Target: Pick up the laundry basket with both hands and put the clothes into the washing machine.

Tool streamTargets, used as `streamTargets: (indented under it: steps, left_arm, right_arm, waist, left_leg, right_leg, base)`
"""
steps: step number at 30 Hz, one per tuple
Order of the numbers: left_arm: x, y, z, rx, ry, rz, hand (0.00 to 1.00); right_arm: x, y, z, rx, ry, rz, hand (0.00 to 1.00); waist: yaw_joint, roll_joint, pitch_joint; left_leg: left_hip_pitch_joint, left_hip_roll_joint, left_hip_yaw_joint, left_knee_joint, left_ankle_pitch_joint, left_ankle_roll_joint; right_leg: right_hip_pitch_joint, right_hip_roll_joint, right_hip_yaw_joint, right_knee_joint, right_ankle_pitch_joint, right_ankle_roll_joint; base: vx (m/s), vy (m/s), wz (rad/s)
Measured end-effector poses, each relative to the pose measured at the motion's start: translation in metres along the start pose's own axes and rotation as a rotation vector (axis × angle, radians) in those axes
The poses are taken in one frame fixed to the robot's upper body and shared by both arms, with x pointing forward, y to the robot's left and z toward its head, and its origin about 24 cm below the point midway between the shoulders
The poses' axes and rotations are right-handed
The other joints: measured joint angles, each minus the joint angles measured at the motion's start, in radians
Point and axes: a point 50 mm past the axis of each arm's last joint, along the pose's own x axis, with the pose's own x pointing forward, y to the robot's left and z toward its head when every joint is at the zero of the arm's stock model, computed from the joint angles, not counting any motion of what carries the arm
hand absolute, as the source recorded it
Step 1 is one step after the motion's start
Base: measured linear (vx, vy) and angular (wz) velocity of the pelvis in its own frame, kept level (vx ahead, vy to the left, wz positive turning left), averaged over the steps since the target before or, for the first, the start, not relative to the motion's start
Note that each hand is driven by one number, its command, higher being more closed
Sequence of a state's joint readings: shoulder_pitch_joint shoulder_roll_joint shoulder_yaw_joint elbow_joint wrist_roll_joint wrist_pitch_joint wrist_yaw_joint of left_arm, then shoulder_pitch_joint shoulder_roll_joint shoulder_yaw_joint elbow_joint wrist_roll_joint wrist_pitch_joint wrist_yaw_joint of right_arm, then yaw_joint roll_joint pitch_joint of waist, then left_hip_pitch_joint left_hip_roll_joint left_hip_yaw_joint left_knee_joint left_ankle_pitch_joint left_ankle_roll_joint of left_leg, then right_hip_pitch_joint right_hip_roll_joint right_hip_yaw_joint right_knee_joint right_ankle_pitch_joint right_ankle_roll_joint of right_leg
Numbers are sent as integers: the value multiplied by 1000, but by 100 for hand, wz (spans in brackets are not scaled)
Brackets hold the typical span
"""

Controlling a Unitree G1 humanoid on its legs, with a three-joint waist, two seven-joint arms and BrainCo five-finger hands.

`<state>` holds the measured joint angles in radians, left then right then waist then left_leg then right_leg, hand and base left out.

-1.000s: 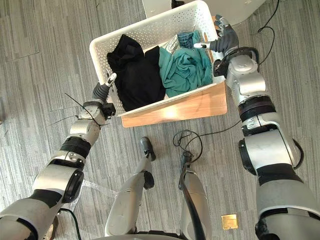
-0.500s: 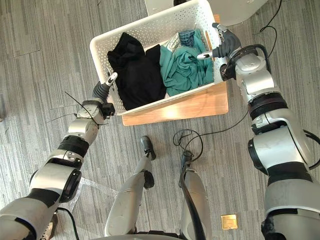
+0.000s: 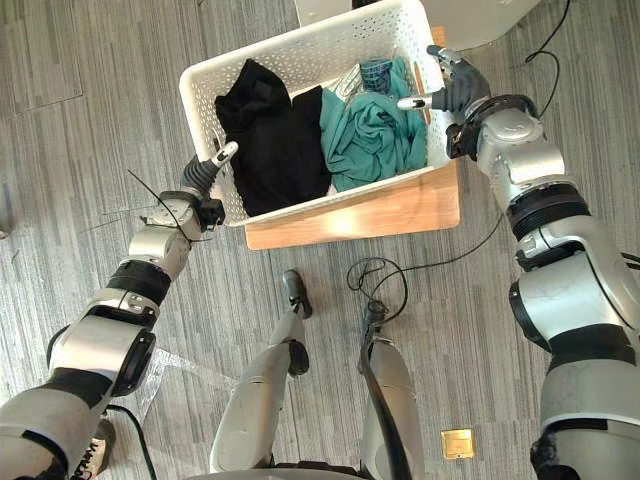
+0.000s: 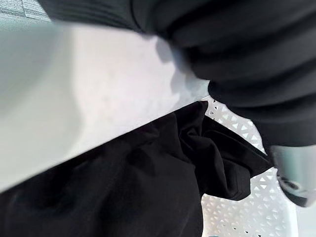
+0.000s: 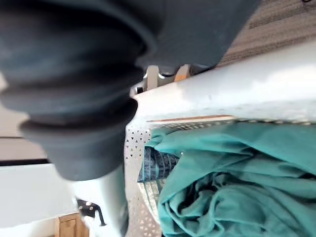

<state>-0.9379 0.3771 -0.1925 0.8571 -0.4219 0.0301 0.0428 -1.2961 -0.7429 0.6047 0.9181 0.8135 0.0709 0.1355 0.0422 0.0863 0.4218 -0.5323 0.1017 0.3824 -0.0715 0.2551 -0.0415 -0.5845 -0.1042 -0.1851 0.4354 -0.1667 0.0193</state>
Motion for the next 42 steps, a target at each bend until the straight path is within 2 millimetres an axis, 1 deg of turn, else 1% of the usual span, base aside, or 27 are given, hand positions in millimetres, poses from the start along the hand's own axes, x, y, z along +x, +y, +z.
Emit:
streamTargets:
  steps: [3, 10, 18, 23, 24, 26, 28, 29, 30, 31, 33, 34, 35, 37, 40, 42]
  left_arm:
    - [0, 2, 2, -10, -7, 2, 0]
    - [-2, 0, 3, -38, -22, -6, 0]
    - [-7, 0, 1, -37, -46, -1, 0]
    - [-8, 1, -1, -35, -46, -1, 0]
    - [-9, 1, -2, -34, -47, -1, 0]
    - [-9, 1, -1, -30, -52, -4, 0]
    - [-9, -2, -1, -18, -54, -13, 0]
    - [-8, -2, -1, -19, -55, -14, 0]
    - [-8, -4, 0, -22, -61, -16, 0]
    - [-8, -6, 0, -23, -63, -18, 0]
    - [-7, -11, 1, -26, -72, -26, 0]
    - [-7, -11, 1, -27, -75, -27, 0]
    - [-7, -13, 3, -30, -81, -32, 0]
    - [-6, -17, 7, -36, -93, -39, 0]
    - [-6, -24, 12, -49, -119, -53, 0]
    - [-7, -26, 15, -54, -135, -59, 0]
  right_arm:
    - [1, -2, 1, 119, -26, -53, 0]
    - [2, -4, 10, 276, -88, -112, 0]
    - [3, -4, 16, 330, -131, -117, 0]
    - [3, -3, 19, 322, -139, -110, 0]
    - [3, -3, 19, 294, -134, -108, 0]
    - [5, -2, 20, 176, -108, -102, 0]
    - [8, -1, 20, -66, -19, -82, 0]
    - [8, -1, 18, -115, 6, -78, 0]
    - [9, -2, 14, -205, 58, -68, 0]
    - [9, -2, 11, -236, 84, -62, 0]
    - [6, -12, -4, -329, 207, -76, 0]
    - [6, -13, -4, -337, 208, -76, 0]
    - [5, -16, -1, -348, 219, -71, 0]
    - [3, -22, -1, -353, 232, -82, 0]
    - [1, -31, 5, -340, 233, -92, 0]
    - [-1, -35, 7, -341, 234, -92, 0]
  waist:
    - [1, 0, 0]
    - [4, 1, 1]
    - [5, 8, 4]
    - [6, 12, 5]
    - [5, 13, 5]
    - [4, 18, 4]
    - [4, 28, 2]
    - [4, 29, 2]
    - [4, 29, 1]
    - [5, 29, 1]
    - [10, 30, 1]
    - [11, 31, 1]
    - [14, 31, 0]
    - [24, 32, 0]
    - [26, 32, 0]
    - [26, 32, 0]
  left_leg:
    - [-2, 0, 1, 0, 4, 5]
    - [-9, 0, -7, 0, 4, 5]
    - [-13, 0, -7, -2, 4, 5]
    - [-14, 0, -7, -2, 4, 5]
    - [-14, 0, -7, -2, 4, 5]
    - [-18, 0, -10, -2, 4, 5]
    - [-24, -1, -16, -1, 4, 5]
    - [-25, -1, -19, 0, 4, 5]
    - [-29, -1, -25, 1, 4, 5]
    - [-31, -1, -27, 1, 4, 5]
    - [-37, -2, -37, 1, 5, 5]
    - [-39, -3, -38, 1, 5, 4]
    - [-45, -5, -43, 1, 11, -4]
    - [-50, -6, -53, 0, 12, -6]
    - [-69, -15, -68, -5, 12, -6]
    - [-72, -16, -74, -19, 12, -7]
  right_leg:
    - [-1, 0, -4, 1, 0, 0]
    - [-4, 0, -8, -2, 0, 0]
    - [-7, 0, -8, -6, 1, 1]
    - [-7, 1, -7, -10, 1, 1]
    - [-6, 1, -7, -12, 1, 1]
    - [-7, 1, -9, -16, 1, 1]
    - [-7, 1, -15, -17, 2, 1]
    - [-7, 1, -17, -17, 2, 1]
    - [-7, 1, -23, -17, 2, 1]
    - [-7, 1, -26, -17, 2, 1]
    - [-8, -1, -34, -17, 1, 1]
    - [-9, -1, -35, -17, 1, 0]
    - [-13, -4, -37, -15, 1, 0]
    - [-18, -4, -41, -13, -1, -1]
    - [-45, -17, -58, 24, -22, -7]
    - [-54, -18, -65, 32, -22, -7]
  base:
    - [0, 0, 0]
    - [5, -6, 1]
    - [0, 0, 0]
    - [0, 0, 0]
    - [0, 0, 0]
    - [4, -6, 2]
    - [6, -9, 7]
    - [13, -16, 10]
    - [16, -16, 9]
    - [22, -19, 12]
    - [22, -10, 10]
    - [19, -4, 9]
    - [9, -3, 7]
    - [-3, -11, 7]
    - [-16, -18, 17]
    - [-6, -3, 12]
